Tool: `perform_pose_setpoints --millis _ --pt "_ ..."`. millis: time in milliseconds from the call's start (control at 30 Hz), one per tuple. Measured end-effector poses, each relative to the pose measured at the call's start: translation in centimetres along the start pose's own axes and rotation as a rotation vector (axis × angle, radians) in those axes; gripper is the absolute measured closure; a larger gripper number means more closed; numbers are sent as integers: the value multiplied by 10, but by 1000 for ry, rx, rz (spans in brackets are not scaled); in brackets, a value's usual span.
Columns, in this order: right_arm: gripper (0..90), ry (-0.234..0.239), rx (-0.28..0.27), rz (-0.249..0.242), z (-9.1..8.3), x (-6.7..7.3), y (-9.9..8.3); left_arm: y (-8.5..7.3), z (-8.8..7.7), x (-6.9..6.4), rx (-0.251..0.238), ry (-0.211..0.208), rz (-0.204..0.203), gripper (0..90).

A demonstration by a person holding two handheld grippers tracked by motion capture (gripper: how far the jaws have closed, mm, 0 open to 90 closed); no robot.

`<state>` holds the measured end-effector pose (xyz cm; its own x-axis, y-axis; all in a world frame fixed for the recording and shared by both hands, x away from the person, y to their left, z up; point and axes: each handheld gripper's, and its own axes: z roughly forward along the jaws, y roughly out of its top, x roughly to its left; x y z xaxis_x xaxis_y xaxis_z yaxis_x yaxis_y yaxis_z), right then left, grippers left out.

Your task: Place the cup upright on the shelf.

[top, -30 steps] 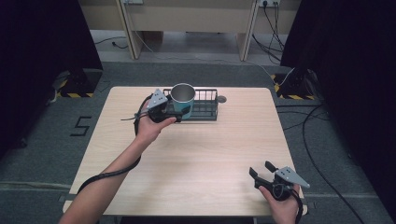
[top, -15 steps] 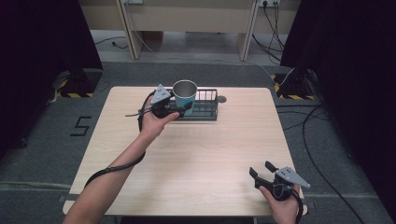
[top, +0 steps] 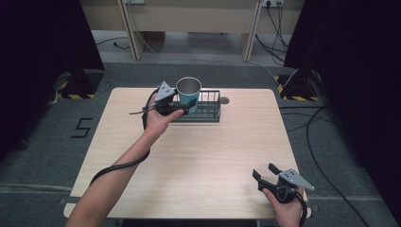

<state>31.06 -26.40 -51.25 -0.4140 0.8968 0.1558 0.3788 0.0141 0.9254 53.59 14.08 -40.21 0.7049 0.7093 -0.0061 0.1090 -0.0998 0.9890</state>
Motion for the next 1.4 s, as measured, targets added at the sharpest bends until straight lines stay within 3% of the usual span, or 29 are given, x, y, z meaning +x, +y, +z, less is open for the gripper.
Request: perform_pose_setpoints --millis 1033,1400 --pt "257 3 -2 8 0 0 0 6 30 6 9 31 -19 165" --pt "257 7 0 3 0 -1 0 4 43 16 36 74 -36 164"
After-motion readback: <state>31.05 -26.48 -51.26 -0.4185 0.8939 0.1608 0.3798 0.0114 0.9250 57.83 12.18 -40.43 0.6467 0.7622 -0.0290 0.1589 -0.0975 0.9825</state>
